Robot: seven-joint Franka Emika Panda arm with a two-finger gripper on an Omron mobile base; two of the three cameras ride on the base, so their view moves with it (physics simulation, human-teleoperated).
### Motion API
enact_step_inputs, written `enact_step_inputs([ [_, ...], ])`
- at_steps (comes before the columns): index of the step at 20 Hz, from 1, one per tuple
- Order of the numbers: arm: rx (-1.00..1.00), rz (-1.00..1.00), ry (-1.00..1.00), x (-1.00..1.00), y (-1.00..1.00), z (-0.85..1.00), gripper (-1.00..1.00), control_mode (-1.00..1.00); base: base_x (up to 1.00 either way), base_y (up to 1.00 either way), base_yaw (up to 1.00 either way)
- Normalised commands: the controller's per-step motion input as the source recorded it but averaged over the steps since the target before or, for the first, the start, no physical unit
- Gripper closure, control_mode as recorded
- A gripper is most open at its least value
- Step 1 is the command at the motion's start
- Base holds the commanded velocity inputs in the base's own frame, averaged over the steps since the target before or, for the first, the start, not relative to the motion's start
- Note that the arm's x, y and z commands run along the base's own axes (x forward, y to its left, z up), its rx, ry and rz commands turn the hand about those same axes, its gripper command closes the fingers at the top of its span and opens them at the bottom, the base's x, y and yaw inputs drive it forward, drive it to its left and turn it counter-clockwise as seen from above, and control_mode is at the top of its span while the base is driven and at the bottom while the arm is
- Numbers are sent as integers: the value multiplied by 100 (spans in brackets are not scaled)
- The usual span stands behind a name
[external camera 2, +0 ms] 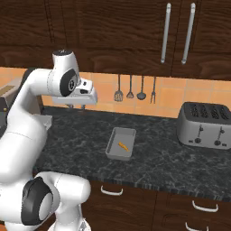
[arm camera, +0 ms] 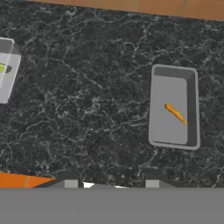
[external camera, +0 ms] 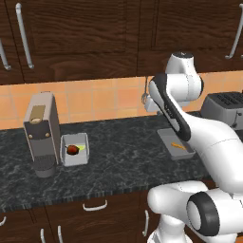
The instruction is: Take the meat container that has the shrimp and place it on the second highest rack of the freezer. Then take the vegetable container that has the bell pepper and lemon wedge and place it on the highest rack of the freezer.
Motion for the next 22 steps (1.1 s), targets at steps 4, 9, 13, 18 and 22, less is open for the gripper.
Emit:
enact_step_inputs([
  [4,7,-9,1,-15,-29,-2,-100,-100,0,0,0],
  [9,21,-35,4,-16,-73,-12,-100,-100,0,0,0],
  [13,13,-51,2,0,-40,-24,-100,-100,0,0,0],
  [18,6,-51,5,0,-22,-27,-100,-100,0,0,0],
  [22,0,-39,5,14,-14,-23,-100,-100,0,0,0],
])
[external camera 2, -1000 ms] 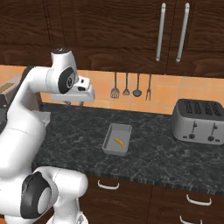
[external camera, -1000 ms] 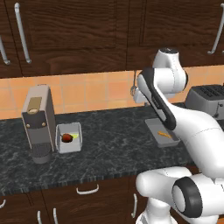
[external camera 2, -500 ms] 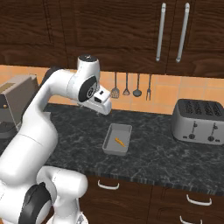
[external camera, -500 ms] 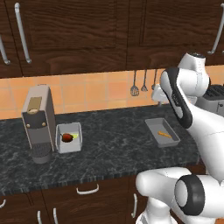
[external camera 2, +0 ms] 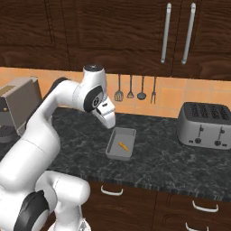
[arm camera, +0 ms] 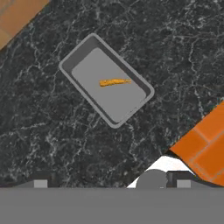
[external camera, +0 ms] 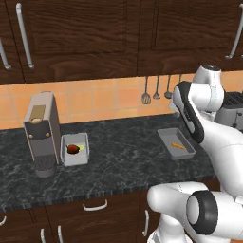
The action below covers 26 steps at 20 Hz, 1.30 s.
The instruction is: Take the meat container that has the shrimp and place it on the second highest rack of the freezer. Then take the vegetable container that has the bell pepper and lemon wedge and place it on the highest rack of the freezer.
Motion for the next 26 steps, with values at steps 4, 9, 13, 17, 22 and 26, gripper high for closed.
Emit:
enact_step_inputs([
  [4,2,-36,9,6,-25,-23,-100,-100,0,0,0],
  [9,3,-5,10,1,-26,-73,-100,-100,0,0,0],
  [13,5,-5,13,22,-13,-52,-100,-100,0,0,0],
  [17,5,-2,4,33,-15,-52,-100,-100,0,0,0],
  [22,3,0,0,27,-28,-45,-100,-100,0,0,0],
  [26,0,0,0,20,-21,-51,-100,-100,0,0,0],
])
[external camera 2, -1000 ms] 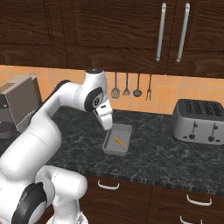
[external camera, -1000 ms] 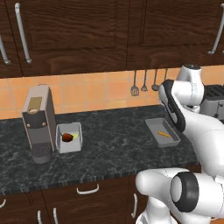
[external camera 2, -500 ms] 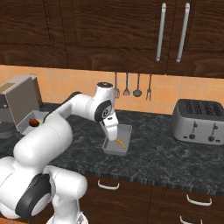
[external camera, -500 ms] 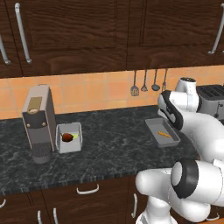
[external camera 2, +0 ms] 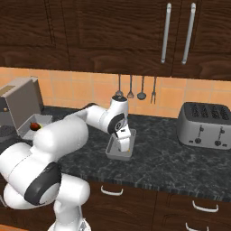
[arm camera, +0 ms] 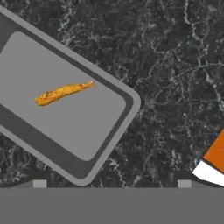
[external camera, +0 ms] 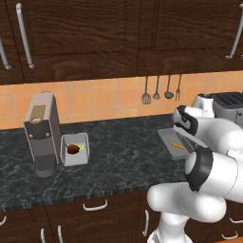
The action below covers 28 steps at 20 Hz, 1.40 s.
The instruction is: Take the meat container that has the shrimp and place it on the second highest rack of the freezer. Then take the vegetable container that has the bell pepper and lemon wedge and place it on the highest rack of the freezer.
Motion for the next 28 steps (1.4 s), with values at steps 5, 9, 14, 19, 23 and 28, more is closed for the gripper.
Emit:
enact_step_inputs([
  [5,0,0,0,23,-6,-58,-100,-100,0,0,0],
  [9,0,0,0,14,-1,-53,-100,-100,0,0,0],
  [14,0,-1,0,4,0,-31,-100,-100,0,0,0],
  [19,0,0,0,9,0,-24,-100,-100,0,0,0],
  [23,0,0,0,3,0,-26,-100,-100,0,0,0],
  [28,0,0,0,3,0,-24,100,-100,0,0,0],
])
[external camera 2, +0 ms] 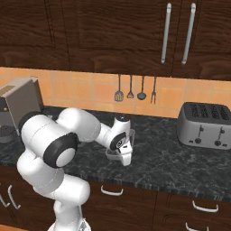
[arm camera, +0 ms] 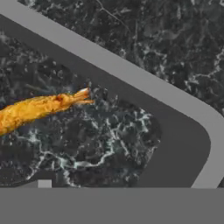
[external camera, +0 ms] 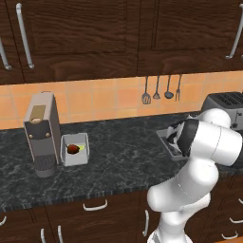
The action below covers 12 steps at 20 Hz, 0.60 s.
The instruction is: Take the meat container that has the shrimp and place it on the second highest rack of the freezer. Then take the vegetable container that has the bell pepper and lemon wedge and place it on the highest rack of the freezer.
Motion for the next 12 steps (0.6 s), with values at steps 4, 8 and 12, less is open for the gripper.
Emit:
enact_step_inputs([
  [4,0,0,0,0,0,-1,100,-100,0,0,0],
  [8,0,0,0,0,0,0,100,-100,0,0,0],
  [12,0,0,0,0,0,-1,100,-100,0,0,0],
])
